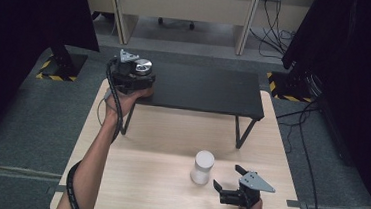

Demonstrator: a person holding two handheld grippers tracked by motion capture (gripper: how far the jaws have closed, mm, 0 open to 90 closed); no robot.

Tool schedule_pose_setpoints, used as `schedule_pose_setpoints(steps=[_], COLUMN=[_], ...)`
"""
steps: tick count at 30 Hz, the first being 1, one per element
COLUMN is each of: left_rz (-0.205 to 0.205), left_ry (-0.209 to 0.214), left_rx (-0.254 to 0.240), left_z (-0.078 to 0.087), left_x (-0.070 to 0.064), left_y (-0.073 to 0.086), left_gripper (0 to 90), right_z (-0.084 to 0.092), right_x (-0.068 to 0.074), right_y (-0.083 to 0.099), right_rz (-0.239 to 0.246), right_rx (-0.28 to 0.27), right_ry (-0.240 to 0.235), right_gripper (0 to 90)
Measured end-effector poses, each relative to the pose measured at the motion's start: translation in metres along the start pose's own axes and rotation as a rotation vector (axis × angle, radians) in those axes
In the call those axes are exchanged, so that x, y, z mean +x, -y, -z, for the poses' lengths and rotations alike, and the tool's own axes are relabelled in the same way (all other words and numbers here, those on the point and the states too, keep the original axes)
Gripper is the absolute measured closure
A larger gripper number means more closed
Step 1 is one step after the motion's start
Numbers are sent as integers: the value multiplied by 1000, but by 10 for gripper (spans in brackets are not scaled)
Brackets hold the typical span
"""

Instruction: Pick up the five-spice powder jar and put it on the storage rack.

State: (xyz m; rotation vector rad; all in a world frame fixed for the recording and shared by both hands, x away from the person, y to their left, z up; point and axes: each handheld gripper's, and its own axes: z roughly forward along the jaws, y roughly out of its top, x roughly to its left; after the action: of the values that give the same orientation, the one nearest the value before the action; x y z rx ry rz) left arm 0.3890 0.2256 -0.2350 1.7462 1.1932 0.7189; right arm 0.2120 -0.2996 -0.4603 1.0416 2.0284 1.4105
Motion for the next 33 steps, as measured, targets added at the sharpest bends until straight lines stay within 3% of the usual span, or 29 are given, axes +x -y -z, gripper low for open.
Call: schedule_pose_setpoints(steps=[2, 7, 11, 22, 33], left_rz=[2, -23, -9, -6, -36], left_ry=[-2, -32, -50, -60, -80], left_rx=[0, 33, 32, 16, -12], left_z=[0, -5, -8, -3, 15], left_x=[-1, -11, -15, -25, -31], left_y=[1, 1, 4, 4, 7], left_gripper=[298, 138, 47, 1, 0], right_z=[0, 0, 0, -2, -3], right_x=[0, 2, 1, 2, 2], right_y=[0, -1, -1, -1, -1], right_rz=[4, 6, 6, 10, 13], right_rx=[1, 3, 4, 10, 14], right_ry=[-1, -2, -3, -4, -5], right_gripper=[8, 8, 8, 8, 8])
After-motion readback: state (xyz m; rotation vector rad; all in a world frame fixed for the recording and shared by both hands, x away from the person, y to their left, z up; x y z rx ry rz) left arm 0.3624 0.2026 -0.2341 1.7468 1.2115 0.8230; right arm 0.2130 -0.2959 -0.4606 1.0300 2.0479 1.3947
